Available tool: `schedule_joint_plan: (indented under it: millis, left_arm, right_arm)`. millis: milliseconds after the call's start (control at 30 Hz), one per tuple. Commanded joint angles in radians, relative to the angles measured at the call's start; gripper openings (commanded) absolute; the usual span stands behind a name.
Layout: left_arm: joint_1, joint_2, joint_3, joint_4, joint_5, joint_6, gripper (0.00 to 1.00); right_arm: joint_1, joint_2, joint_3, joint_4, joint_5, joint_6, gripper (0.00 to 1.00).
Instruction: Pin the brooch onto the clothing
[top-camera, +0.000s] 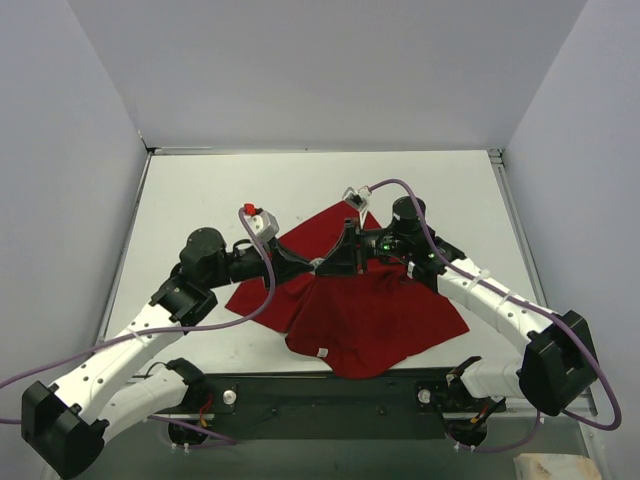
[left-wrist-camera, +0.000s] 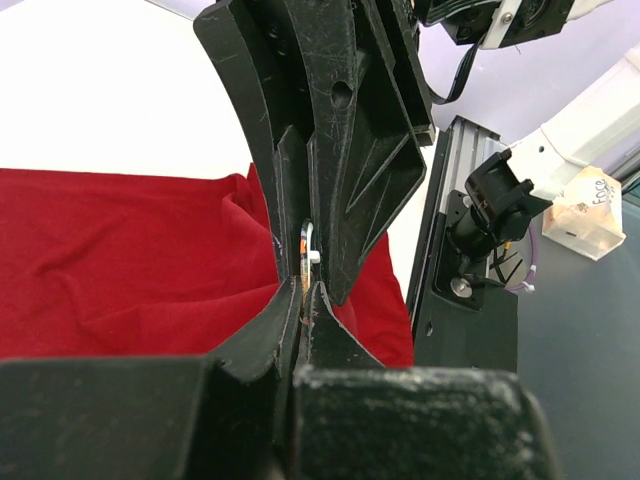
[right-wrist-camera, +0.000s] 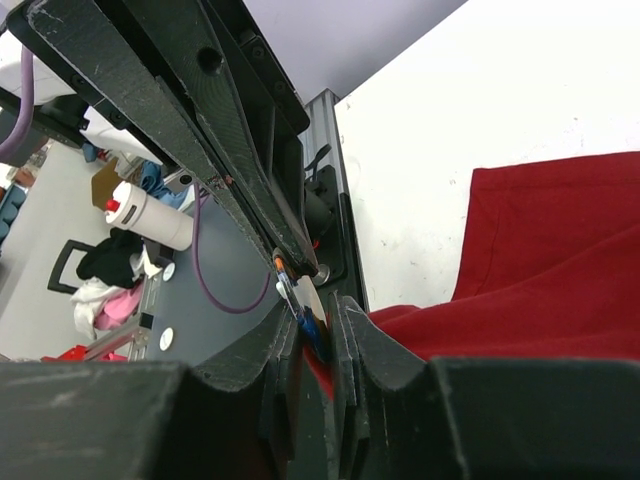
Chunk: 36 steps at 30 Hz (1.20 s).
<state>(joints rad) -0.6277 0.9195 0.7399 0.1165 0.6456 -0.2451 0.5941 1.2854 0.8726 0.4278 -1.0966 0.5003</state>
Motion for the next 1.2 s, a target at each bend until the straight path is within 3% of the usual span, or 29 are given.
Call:
schedule_joint_plan:
  millis: [0, 1167]
  left_arm:
    - [-0.04, -0.041, 0.013, 0.061, 0.065, 0.009, 0.0]
    - [0.033, -0.103, -0.137, 0.195, 0.028, -0.097, 0.0]
  right_arm:
    - [0.007, -0.023, 0.006, 0.084, 0.08, -0.008, 0.0]
    - [-0.037, -0.061, -0.096, 0.27, 0.083, 0.087, 0.0]
